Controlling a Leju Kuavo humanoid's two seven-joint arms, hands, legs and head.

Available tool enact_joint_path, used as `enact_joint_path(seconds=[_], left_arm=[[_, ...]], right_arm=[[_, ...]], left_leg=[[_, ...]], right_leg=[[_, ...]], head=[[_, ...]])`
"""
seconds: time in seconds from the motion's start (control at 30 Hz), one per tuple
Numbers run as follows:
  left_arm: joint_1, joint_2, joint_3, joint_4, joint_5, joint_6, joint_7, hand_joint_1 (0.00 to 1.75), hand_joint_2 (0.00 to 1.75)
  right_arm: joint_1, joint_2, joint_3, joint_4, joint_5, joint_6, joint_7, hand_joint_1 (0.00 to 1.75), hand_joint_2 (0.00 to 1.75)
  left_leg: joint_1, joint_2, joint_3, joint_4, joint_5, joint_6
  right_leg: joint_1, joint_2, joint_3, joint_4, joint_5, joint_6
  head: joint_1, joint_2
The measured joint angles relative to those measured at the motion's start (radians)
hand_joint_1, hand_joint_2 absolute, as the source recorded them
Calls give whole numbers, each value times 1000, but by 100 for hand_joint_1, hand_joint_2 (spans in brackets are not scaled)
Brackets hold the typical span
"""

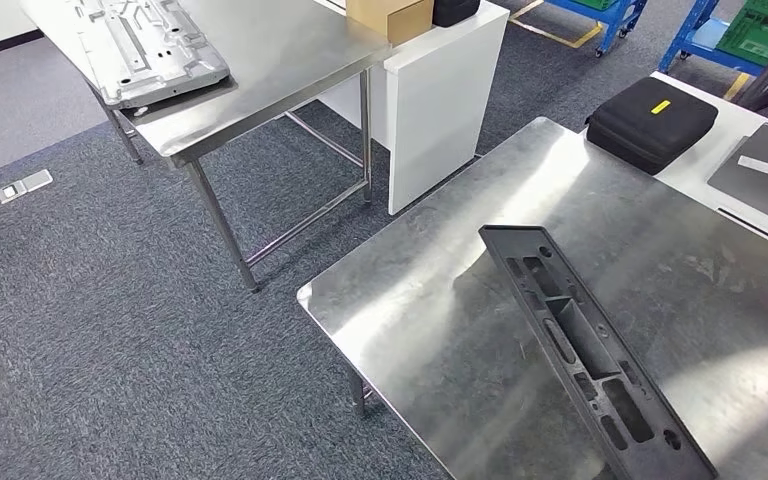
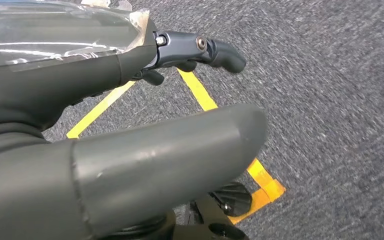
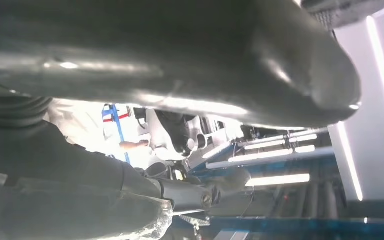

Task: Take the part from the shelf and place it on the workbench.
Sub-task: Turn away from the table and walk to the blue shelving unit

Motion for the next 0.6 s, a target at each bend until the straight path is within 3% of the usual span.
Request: enact_joint_path(seconds=[0.07,0.1,0.2,0.23,0.27,0.3,0.37,0.4,0.43,0.5,0.57,0.6], left_arm=[[0,0,0,0,1,0,0,0,0],[0,-1,0,0,1,0,0,0,0],[0,-1,1,0,2,0,0,0,0],[1,-1,1,0,3,0,0,0,0],[1,-1,1,0,4,0,0,0,0],[1,-1,1,0,6,0,-1,0,0],[1,-1,1,0,7,0,-1,0,0],[1,-1,1,0,7,0,-2,0,0],[1,-1,1,0,8,-1,-2,0,0],[1,-1,1,0,8,-1,-4,0,0],[1,0,1,0,8,0,-4,0,0],[1,0,1,0,8,0,-3,0,0]], right_arm=[[-6,-23,0,0,0,3,0,0,0],[-9,-32,0,0,0,5,0,0,0],[-14,-52,0,0,1,21,0,0,0],[-17,-63,0,0,2,44,0,0,0],[-22,-80,0,0,4,74,0,0,0],[-27,-101,0,0,7,107,0,0,0],[-35,-143,0,0,11,151,0,0,0],[-39,-160,0,1,14,164,0,0,0],[-42,-175,0,1,16,175,0,0,0],[-47,-202,0,1,20,191,0,0,0],[-51,-223,0,1,24,202,0,0,0],[-54,-231,0,1,27,205,0,0,0]], left_leg=[[-3,1,1,-16,13,18],[-3,2,2,-25,21,28],[-10,5,-8,-35,35,45],[-13,6,-13,-35,37,47],[-16,6,-16,-34,40,49],[-19,7,-19,-33,42,50],[-22,6,-21,-28,44,48],[-25,6,-22,-23,44,46],[-27,5,-23,-19,43,44],[-31,4,-24,-14,43,37],[-30,3,-29,-6,40,29],[-28,2,-37,14,22,23]], right_leg=[[0,-1,-3,5,-6,12],[0,-1,-14,29,-24,11],[1,-1,-96,207,-122,-5],[1,-1,-120,261,-143,-3],[1,-1,-126,282,-148,2],[2,-1,-110,261,-135,10],[5,-2,-25,116,-82,21],[8,-2,11,48,-57,20],[12,-2,34,2,-39,14],[19,-1,37,-16,-23,-3],[10,-2,35,-18,-15,-18],[5,-3,33,-19,-10,-25]], head=[[2,0],[4,0],[12,0],[13,0],[13,0],[14,0],[14,0],[15,0],[16,0],[15,0],[13,0],[11,0]])
